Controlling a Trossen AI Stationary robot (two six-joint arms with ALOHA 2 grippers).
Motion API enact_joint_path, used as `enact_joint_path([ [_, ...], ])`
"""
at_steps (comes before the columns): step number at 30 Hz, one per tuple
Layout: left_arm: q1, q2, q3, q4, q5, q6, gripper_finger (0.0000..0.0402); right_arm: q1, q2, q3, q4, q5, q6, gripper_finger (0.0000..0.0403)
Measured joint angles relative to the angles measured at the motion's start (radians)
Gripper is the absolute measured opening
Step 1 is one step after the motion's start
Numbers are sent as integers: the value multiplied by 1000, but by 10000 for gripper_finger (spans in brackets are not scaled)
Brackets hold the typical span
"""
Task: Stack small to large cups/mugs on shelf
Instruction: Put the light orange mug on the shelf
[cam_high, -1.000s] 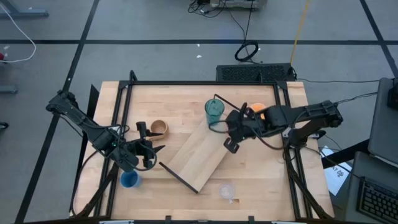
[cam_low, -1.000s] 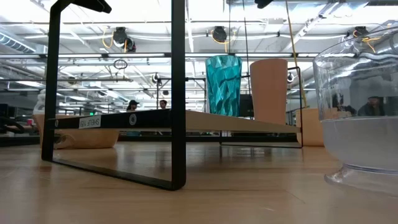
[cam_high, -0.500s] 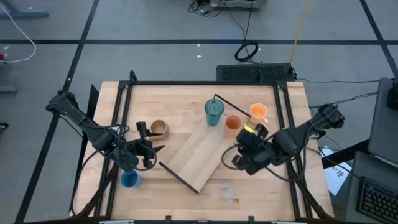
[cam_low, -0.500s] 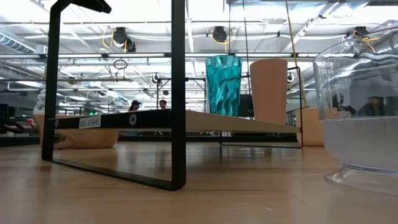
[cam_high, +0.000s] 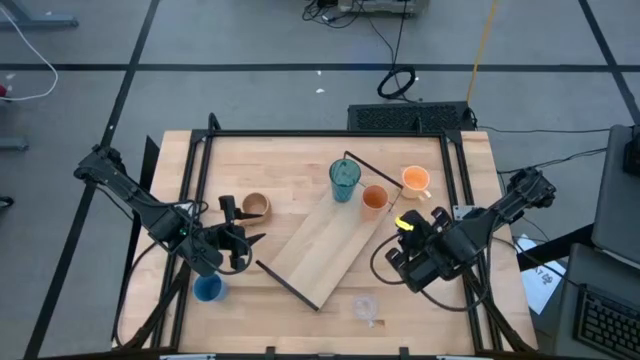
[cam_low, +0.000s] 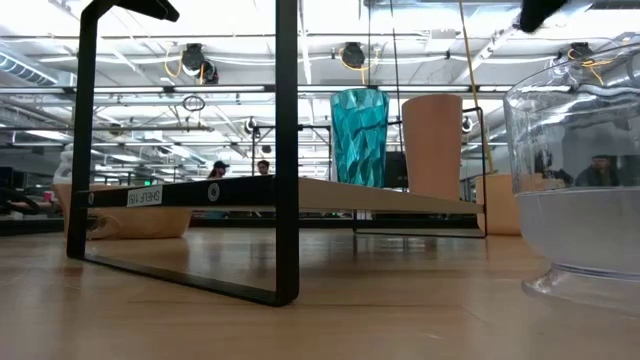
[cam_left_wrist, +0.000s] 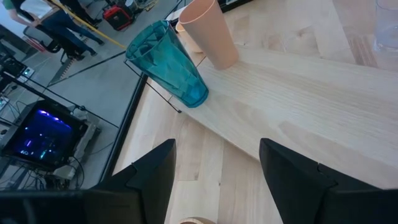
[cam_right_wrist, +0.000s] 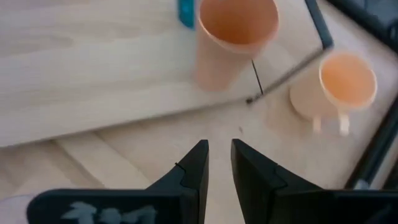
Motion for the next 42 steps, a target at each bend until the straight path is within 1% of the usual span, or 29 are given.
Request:
enact_joint_path([
  [2, 0, 0, 0, 0, 0, -2, 234, 6, 0, -54, 13, -26, 53, 61],
  [7, 0, 0, 0, 0, 0, -2, 234, 39, 1, -212, 100, -29, 162, 61],
  [11, 0, 0, 0, 0, 0, -2, 234, 53, 1, -334, 117, -20, 277, 61],
  [15, 0, 0, 0, 0, 0, -2, 234, 67, 1, -434, 130, 33, 349, 61],
  [20, 0, 0, 0, 0, 0, -1, 234, 92, -7, -507, 139, 127, 407, 61],
  [21, 0, 0, 0, 0, 0, -1, 234, 99, -14, -517, 161, 140, 409, 61],
  [24, 0, 0, 0, 0, 0, -2, 234, 114, -62, -529, 230, 135, 405, 61],
  [28, 0, 0, 0, 0, 0, -1, 234, 126, -177, -530, 399, 83, 281, 61],
  [31, 0, 0, 0, 0, 0, -1, 234, 125, -258, -529, 449, 78, 215, 61],
  [35, 0, 0, 0, 1, 0, -1, 234, 99, -306, -529, 379, 63, 193, 61],
  [38, 0, 0, 0, 4, 0, 0, 234, 65, -315, -529, 272, 26, 251, 64],
  [40, 0, 0, 0, 14, 0, 9, 234, 36, -333, -530, 210, -15, 304, 75],
  [42, 0, 0, 0, 34, -1, 22, 234, 5, -355, -532, 182, -53, 332, 96],
])
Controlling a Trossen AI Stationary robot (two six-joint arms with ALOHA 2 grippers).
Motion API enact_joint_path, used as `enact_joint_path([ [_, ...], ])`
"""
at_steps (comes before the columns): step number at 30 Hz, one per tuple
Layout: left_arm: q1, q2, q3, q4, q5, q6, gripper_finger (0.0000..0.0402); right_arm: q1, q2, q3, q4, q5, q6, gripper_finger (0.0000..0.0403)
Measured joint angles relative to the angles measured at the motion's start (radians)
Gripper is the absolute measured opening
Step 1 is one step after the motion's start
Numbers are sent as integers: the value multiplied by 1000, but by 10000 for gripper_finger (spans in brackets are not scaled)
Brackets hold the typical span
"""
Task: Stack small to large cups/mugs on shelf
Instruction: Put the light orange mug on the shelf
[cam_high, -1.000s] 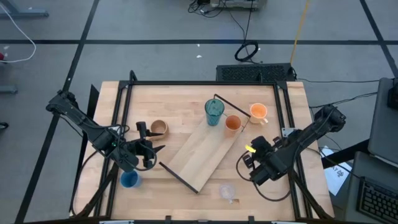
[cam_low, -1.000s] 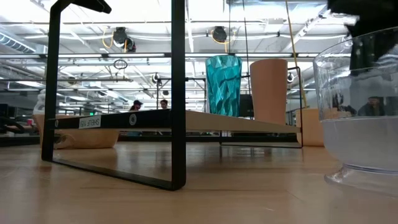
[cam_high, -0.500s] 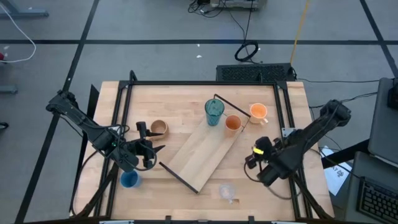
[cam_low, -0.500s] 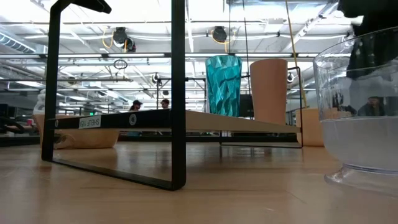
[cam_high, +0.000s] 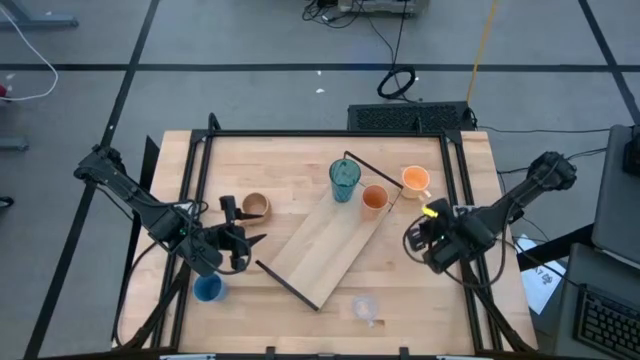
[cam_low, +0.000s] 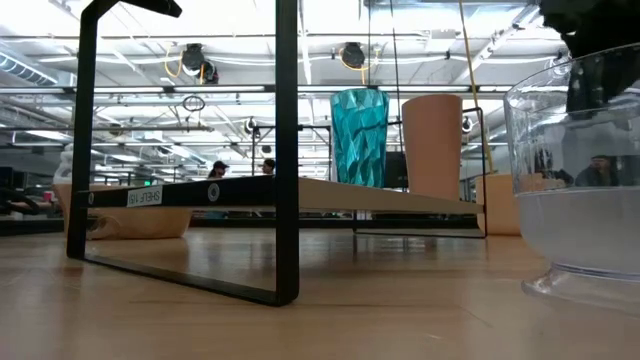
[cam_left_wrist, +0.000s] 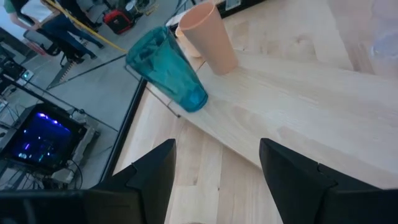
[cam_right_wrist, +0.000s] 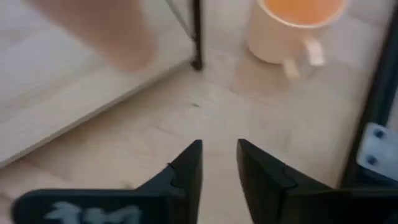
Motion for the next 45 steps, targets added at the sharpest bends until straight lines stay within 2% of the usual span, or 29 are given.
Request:
enact_joint_path([
  [8, 0, 0, 0, 20, 0, 23, 234, -113, -69, -123, 22, -21, -49, 226],
  [12, 0, 0, 0, 19, 0, 22, 234, -145, -83, -188, 29, 2, -81, 255],
  [18, 0, 0, 0, 19, 0, 22, 234, -183, -86, -234, 21, 10, -117, 253],
  [23, 0, 0, 0, 19, 0, 25, 234, -236, -86, -267, 33, 72, -142, 250],
  [31, 0, 0, 0, 19, 1, 26, 234, -327, -85, -339, 192, 112, -305, 249],
  [45, 0, 0, 0, 18, 1, 36, 234, -458, -103, -444, 328, 167, -461, 249],
])
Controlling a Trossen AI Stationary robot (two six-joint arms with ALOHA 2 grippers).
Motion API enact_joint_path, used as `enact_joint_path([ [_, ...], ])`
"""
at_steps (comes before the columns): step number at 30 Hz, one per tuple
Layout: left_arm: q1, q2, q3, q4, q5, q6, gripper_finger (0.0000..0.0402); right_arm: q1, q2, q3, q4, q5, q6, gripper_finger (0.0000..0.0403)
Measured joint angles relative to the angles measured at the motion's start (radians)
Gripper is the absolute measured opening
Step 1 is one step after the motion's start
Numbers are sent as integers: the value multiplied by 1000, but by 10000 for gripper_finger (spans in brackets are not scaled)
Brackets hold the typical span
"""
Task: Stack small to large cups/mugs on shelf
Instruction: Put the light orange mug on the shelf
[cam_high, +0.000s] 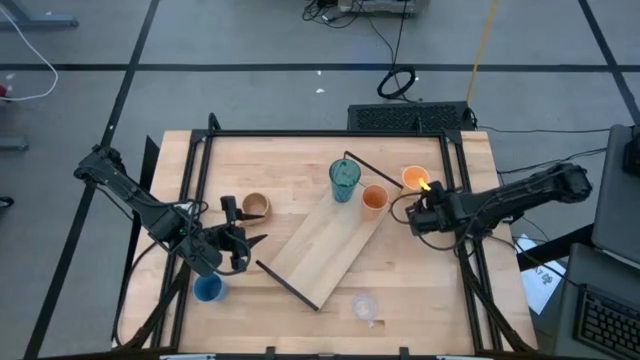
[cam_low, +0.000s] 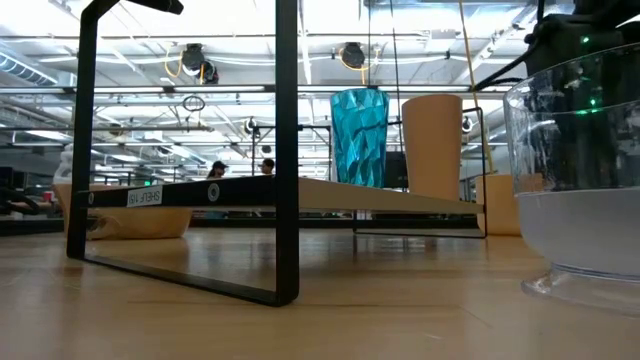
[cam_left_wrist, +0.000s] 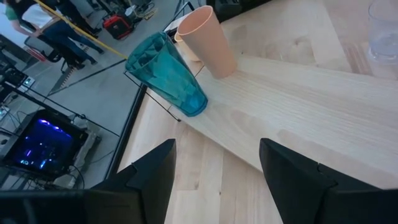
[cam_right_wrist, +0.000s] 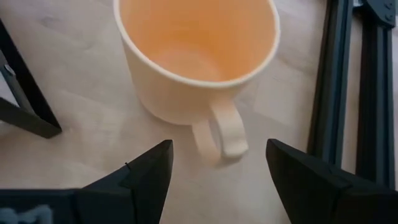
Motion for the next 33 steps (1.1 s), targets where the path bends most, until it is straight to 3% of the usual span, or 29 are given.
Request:
enact_joint_path([
  [6, 0, 0, 0, 0, 0, 3, 234, -54, 0, -6, 46, 0, -86, 232],
  [17, 0, 0, 0, 0, 0, 3, 234, -107, 0, -6, 119, -16, -199, 107],
  [24, 0, 0, 0, 0, 0, 2, 234, -106, 0, -6, 143, -50, -214, 52],
  [33, 0, 0, 0, 0, 0, 0, 234, -106, 0, -6, 142, -60, -205, 54],
])
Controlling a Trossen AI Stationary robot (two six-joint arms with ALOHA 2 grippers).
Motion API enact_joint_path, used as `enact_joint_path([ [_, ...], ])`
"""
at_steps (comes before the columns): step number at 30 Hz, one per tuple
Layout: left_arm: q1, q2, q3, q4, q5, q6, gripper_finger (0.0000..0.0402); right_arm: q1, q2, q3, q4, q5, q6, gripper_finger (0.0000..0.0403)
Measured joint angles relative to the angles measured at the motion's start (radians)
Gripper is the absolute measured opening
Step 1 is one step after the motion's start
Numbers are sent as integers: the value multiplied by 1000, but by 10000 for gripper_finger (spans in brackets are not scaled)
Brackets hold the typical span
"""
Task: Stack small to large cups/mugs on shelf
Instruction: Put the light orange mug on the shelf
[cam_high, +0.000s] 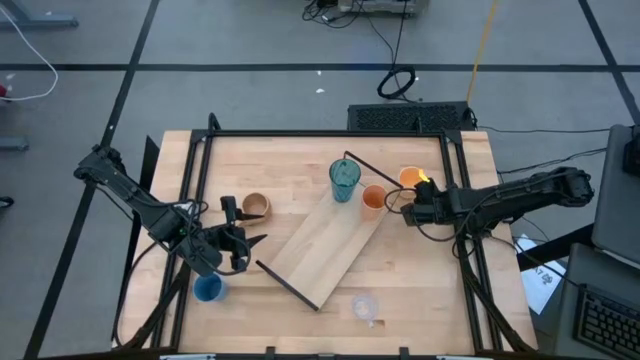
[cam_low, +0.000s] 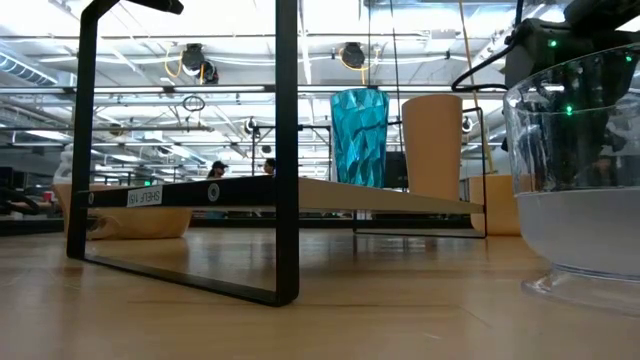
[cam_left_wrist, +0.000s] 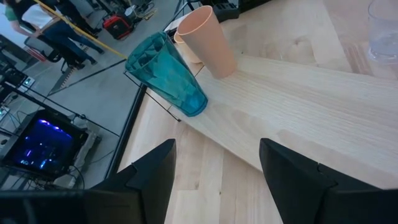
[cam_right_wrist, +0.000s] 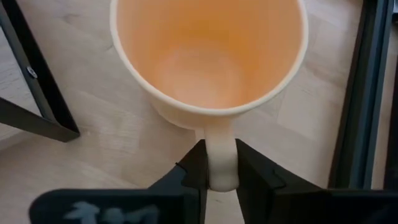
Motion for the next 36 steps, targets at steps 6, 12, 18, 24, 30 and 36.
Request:
enact_joint_path([
  [6, 0, 0, 0, 0, 0, 0, 234, 0, -6, 0, 0, -2, 1, 41],
  [12, 0, 0, 0, 0, 0, 0, 234, 0, -51, 0, -1, -7, 8, 44],
  [18, 0, 0, 0, 0, 0, 1, 234, 1, -114, 0, -3, -5, 14, 42],
  [24, 0, 0, 0, 0, 0, 2, 234, 1, -169, 3, -6, -2, 14, 42],
  [30, 0, 0, 0, 0, 0, 2, 234, 1, -192, 60, -9, 23, -11, 42],
  [36, 0, 0, 0, 0, 0, 3, 234, 1, -192, 176, -60, 79, -65, 42],
])
